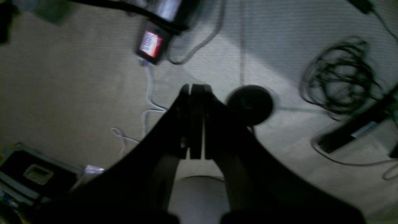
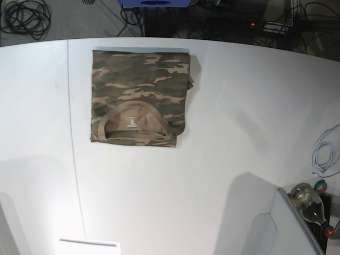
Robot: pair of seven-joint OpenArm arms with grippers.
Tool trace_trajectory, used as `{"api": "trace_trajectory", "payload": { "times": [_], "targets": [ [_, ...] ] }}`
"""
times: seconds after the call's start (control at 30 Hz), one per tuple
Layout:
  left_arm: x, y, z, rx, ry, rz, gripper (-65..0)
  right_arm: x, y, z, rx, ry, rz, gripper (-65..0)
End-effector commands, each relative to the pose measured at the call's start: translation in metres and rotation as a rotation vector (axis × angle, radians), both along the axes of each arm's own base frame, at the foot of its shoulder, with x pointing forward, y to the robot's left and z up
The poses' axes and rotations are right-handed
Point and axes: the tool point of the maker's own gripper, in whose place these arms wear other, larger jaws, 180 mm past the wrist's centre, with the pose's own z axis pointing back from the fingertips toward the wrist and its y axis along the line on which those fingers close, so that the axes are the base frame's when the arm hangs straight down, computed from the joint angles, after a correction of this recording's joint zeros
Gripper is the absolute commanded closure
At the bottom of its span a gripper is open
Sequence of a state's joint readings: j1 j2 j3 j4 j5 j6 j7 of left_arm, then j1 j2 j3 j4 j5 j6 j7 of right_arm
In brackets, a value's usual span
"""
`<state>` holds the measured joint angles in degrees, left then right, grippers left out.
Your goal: Layout the t-shirt on the table in an organized manner, then fold the t-shirt properly
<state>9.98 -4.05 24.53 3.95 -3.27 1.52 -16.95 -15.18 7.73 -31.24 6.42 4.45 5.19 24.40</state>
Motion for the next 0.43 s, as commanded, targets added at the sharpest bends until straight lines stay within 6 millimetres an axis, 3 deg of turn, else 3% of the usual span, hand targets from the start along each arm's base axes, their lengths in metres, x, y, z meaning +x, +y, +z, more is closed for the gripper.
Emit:
{"api": "trace_trajectory", "payload": {
  "times": [0.0, 0.1, 0.33, 0.4],
  "targets": [
    [0.021, -0.006, 0.0, -0.015, -0.051, -0.005, 0.0, 0.0, 0.004, 0.001, 0.013, -0.007, -0.002, 0.0],
    [0.037, -0.002, -0.001, -0.005, -0.069, -0.001, 0.0, 0.01, 0.003, -0.001, 0.011, -0.023, -0.003, 0.0],
    [0.037, 0.018, 0.0, 0.025, -0.07, -0.003, 0.0, 0.03, 0.012, -0.003, 0.026, -0.056, -0.002, 0.0],
    [0.035, 0.032, 0.001, 0.045, -0.066, -0.013, 0.0, 0.038, 0.02, -0.004, 0.038, -0.068, -0.003, 0.0]
  ]
}}
